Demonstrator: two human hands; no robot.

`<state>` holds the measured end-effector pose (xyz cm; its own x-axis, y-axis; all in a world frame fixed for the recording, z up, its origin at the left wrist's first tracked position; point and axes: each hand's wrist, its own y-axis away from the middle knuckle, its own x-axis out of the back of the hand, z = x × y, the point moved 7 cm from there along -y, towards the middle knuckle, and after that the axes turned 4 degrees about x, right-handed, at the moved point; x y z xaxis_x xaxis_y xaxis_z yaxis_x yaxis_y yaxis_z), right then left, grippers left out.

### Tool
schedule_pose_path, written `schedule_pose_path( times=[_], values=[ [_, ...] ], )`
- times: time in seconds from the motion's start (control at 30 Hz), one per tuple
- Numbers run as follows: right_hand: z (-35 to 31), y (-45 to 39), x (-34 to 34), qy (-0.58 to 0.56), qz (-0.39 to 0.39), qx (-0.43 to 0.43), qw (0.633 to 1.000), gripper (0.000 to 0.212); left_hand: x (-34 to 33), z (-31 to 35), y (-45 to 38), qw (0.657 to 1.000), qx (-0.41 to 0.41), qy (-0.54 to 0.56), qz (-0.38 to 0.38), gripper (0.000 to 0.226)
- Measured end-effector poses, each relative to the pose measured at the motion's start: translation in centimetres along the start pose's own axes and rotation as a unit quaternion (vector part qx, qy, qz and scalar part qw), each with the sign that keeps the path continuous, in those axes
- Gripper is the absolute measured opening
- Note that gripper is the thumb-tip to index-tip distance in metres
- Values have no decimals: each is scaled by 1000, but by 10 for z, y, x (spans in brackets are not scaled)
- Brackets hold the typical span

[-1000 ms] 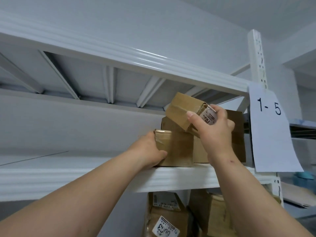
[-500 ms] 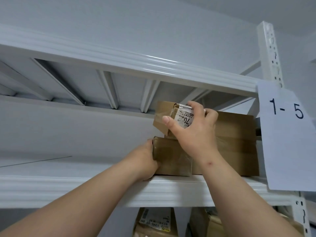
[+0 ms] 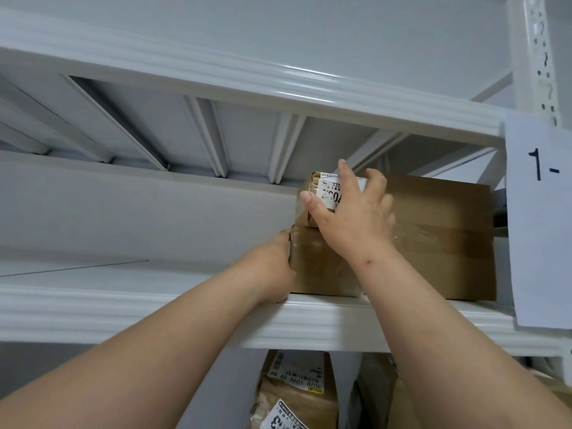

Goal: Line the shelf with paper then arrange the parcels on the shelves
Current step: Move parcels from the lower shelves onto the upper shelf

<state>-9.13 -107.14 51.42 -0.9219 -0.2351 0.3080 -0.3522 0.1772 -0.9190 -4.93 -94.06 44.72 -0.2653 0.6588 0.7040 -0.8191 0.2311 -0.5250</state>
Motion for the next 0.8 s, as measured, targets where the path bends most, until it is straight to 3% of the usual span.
schedule_pose_path(
  times=[0.17, 0.3, 0.5, 0.67, 0.8],
  values=[
    [-1, 6, -5, 11, -13, 2, 1000, 71, 1, 2, 3, 1000, -2, -18, 4, 58],
    [-7, 25, 9, -68, 19, 13, 997, 62, 5, -3, 4, 999, 3, -19, 32, 58],
    [-26, 92, 27, -203, 41, 72, 976, 45, 32, -7, 31, 977, -27, 70, 201, 50],
    [-37, 149, 29, -301, 12, 96, 949, 31, 38, -18, 95, 933, -146, 91, 315, 48],
    [-30, 195, 20, -339, -4, 73, 938, 21, 26, -71, 154, 908, -132, 78, 389, 43]
  ],
)
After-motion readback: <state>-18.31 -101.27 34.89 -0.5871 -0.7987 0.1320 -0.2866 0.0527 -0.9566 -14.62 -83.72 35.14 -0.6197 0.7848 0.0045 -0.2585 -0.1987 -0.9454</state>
